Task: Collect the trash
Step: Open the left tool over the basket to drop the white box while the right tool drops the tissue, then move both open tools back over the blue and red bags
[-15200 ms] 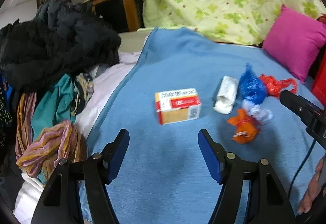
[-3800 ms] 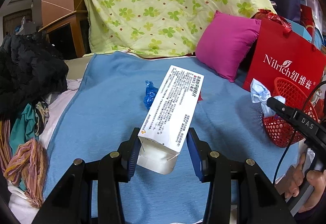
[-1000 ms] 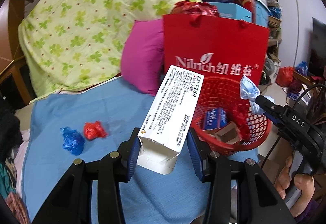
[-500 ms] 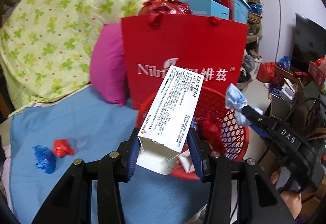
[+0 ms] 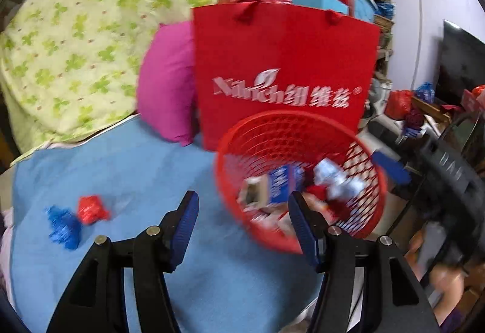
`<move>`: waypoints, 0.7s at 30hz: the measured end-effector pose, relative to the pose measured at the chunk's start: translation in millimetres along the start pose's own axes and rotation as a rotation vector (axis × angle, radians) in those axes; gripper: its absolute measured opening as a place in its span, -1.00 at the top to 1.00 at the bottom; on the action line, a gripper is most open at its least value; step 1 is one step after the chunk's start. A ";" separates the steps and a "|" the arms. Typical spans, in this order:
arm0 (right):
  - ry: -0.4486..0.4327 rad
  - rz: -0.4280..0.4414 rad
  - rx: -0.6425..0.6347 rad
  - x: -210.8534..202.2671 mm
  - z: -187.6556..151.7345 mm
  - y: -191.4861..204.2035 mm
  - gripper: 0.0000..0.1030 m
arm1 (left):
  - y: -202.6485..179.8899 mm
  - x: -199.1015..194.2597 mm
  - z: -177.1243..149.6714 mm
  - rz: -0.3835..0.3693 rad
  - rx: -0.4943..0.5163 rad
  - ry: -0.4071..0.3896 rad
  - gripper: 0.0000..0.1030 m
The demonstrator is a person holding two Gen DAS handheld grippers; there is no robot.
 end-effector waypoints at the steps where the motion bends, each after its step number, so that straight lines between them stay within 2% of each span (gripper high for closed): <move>1: -0.002 0.007 -0.026 -0.7 -3.2 7.1 -0.21 | 6.6 -3.1 -7.4 0.006 -0.008 0.005 -0.23; 6: -0.001 0.057 -0.173 -3.1 -24.3 50.3 -0.21 | 55.8 -19.9 -59.2 0.092 -0.065 0.060 -0.23; 11: 0.037 0.147 -0.312 1.4 -61.6 103.1 -0.21 | 123.0 -37.5 -111.3 0.195 -0.196 0.132 -0.23; 14: 0.093 0.174 -0.378 12.6 -90.5 130.5 -0.21 | 153.8 -49.2 -133.3 0.251 -0.268 0.138 -0.23; 21: 0.240 0.186 -0.442 46.3 -147.2 161.8 -0.21 | 206.7 -62.4 -169.9 0.337 -0.366 0.152 -0.23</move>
Point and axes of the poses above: each gripper's, at about its wrist camera, not at the fingertips, and x roughly the way its jaws point, y to its left, z to its top, the point moved 5 cm from there along x, roughly the way its jaws point, and after that the axes turned 2 degrees about x, right-handed, at the moved point
